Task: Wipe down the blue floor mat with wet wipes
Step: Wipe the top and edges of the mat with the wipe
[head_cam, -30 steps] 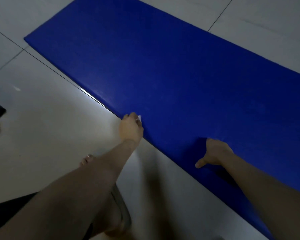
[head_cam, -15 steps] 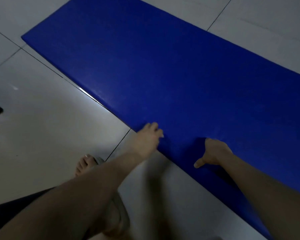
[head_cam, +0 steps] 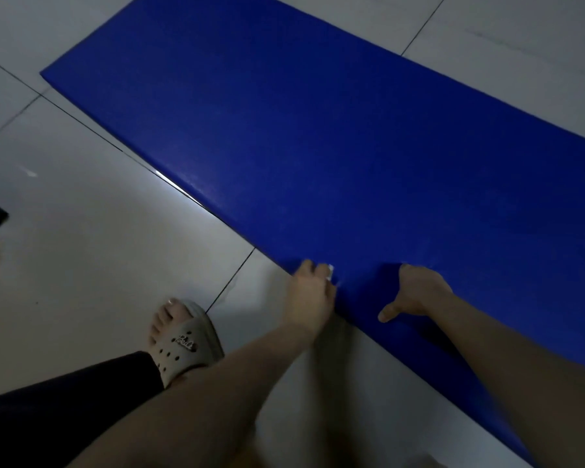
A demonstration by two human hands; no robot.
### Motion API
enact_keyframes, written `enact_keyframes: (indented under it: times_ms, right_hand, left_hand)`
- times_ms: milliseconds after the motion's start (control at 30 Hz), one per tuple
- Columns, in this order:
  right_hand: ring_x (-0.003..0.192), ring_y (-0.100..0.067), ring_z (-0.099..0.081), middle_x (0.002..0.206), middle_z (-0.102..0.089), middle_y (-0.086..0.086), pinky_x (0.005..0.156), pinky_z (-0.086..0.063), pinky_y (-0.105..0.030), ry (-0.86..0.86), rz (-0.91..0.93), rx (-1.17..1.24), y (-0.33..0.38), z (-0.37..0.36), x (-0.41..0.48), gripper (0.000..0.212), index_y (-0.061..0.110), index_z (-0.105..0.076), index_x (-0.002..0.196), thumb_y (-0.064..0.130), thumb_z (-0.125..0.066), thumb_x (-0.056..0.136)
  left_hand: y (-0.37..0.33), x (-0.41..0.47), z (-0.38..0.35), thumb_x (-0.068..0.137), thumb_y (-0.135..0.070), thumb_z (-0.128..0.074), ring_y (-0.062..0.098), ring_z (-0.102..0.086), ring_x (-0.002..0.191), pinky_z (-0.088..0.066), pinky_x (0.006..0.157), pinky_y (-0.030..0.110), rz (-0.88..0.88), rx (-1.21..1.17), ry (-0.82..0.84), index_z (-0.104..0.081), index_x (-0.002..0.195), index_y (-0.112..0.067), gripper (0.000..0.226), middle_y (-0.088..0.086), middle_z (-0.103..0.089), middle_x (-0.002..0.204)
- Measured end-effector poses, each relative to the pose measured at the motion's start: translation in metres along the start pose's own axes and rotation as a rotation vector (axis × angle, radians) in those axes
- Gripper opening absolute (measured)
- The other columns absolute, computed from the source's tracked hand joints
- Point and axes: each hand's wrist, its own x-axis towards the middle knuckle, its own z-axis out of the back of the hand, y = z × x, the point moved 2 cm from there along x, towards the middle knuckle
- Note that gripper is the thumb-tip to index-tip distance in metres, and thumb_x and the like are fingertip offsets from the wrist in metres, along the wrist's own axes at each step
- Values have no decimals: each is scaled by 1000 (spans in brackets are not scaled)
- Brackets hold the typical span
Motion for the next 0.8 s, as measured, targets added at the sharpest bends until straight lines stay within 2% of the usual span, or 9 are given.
enact_keyframes:
  times_ms: [133, 233, 267, 333, 467, 533, 600, 667, 800]
  right_hand:
    - [109, -23, -53, 120, -53, -3, 92, -53, -39, -12, 1, -7, 0, 0, -1, 99, 13, -43, 128, 63, -90, 56]
    - [102, -21, -54, 111, -54, -1, 89, -54, -37, -18, 9, -2, -1, 1, -1, 94, 14, -45, 121, 63, -90, 56]
    - [98, -19, -55, 105, -53, 1, 87, -55, -37, -18, 15, -4, -1, 0, -1, 91, 14, -45, 118, 64, -90, 55]
    - [93, -18, -55, 98, -52, 1, 85, -56, -36, -21, 26, -8, -1, 0, 0, 88, 15, -45, 111, 65, -90, 54]
    - [91, -18, -55, 96, -51, 2, 85, -56, -36, -31, 35, -13, -2, 0, 1, 85, 16, -44, 105, 66, -90, 53]
    - [93, -18, -55, 96, -50, 2, 86, -56, -37, -23, 35, -11, -2, -1, 2, 86, 16, -43, 105, 66, -90, 53]
    - [95, -19, -55, 96, -50, 2, 88, -56, -37, -23, 38, -14, -2, -2, 2, 87, 16, -43, 106, 66, -90, 53]
    - [97, -19, -54, 99, -50, 1, 89, -55, -37, -24, 35, -13, -2, -2, 3, 88, 16, -43, 108, 65, -90, 53]
    - [96, -20, -53, 101, -50, 1, 82, -52, -34, -18, 33, -4, -2, 0, 1, 86, 16, -41, 107, 63, -90, 55]
  left_hand:
    - [-19, -16, -19, 103, -25, -51, 21, -51, 109, -50, 92, 37, -290, 139, 185, -54, 130, -20, 28, 4, -45, 126]
    - [5, 11, -2, 101, -20, -51, 28, -47, 116, -48, 94, 44, -442, 334, 234, -51, 131, -18, 29, 9, -42, 133]
    - [20, 24, 9, 100, -19, -51, 29, -48, 116, -47, 95, 44, -426, 369, 215, -53, 129, -17, 28, 9, -43, 132]
    - [58, 53, 37, 100, -18, -51, 28, -54, 112, -50, 94, 42, -281, 380, 95, -57, 123, -16, 24, 8, -47, 126]
    - [97, 85, 82, 103, -19, -52, 30, -62, 102, -54, 90, 38, 222, 209, -228, -62, 122, -14, 23, 12, -58, 122]
    - [84, 81, 77, 103, -23, -53, 26, -63, 94, -53, 87, 36, 369, 124, -283, -63, 120, -12, 22, 12, -62, 118]
    - [65, 66, 59, 103, -25, -54, 20, -57, 85, -51, 83, 32, 384, 38, -285, -63, 115, -13, 20, 10, -62, 113]
    - [43, 47, 40, 102, -25, -54, 17, -55, 85, -49, 80, 29, 331, -29, -240, -63, 116, -14, 20, 8, -60, 114]
    - [-5, -1, 3, 106, -33, -45, 15, -58, 106, -52, 93, 30, 150, -74, -87, -58, 131, -23, 30, 3, -52, 128]
